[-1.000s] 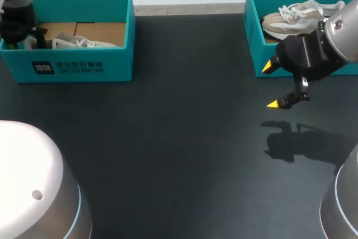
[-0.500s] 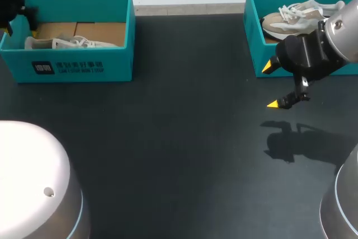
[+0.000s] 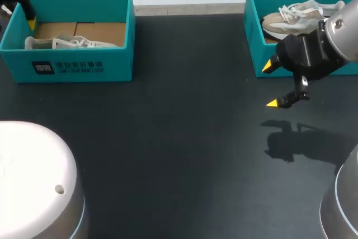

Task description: Take the shoe out of the shoebox, open the shoe tongue, remove and reinsert the insole, then place the shoe into the shoebox

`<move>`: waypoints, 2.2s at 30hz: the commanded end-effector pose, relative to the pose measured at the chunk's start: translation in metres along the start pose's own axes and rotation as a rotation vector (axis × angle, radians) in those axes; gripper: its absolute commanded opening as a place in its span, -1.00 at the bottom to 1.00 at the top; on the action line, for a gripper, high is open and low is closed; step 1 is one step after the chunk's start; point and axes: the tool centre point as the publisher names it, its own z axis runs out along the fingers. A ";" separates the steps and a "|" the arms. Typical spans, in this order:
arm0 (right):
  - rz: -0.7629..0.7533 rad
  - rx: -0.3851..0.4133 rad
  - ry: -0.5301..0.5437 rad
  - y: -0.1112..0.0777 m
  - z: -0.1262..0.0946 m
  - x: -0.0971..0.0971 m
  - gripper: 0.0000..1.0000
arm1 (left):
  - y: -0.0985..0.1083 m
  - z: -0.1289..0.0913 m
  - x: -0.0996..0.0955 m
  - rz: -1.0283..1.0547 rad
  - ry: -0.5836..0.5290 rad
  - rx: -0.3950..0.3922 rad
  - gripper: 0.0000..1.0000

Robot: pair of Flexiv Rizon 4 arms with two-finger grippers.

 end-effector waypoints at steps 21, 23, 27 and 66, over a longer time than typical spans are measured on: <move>0.627 0.005 -0.209 -0.040 -0.014 -0.133 1.00 | 0.002 0.000 0.000 0.001 0.002 0.004 1.00; 0.627 0.005 -0.209 -0.040 -0.014 -0.133 1.00 | 0.002 0.000 0.000 0.001 0.002 0.004 1.00; 0.627 0.005 -0.209 -0.040 -0.014 -0.133 1.00 | 0.002 0.000 0.000 0.001 0.002 0.004 1.00; 1.275 0.274 -0.514 -0.213 -0.039 -0.337 1.00 | 0.002 0.000 0.000 0.001 0.002 0.004 1.00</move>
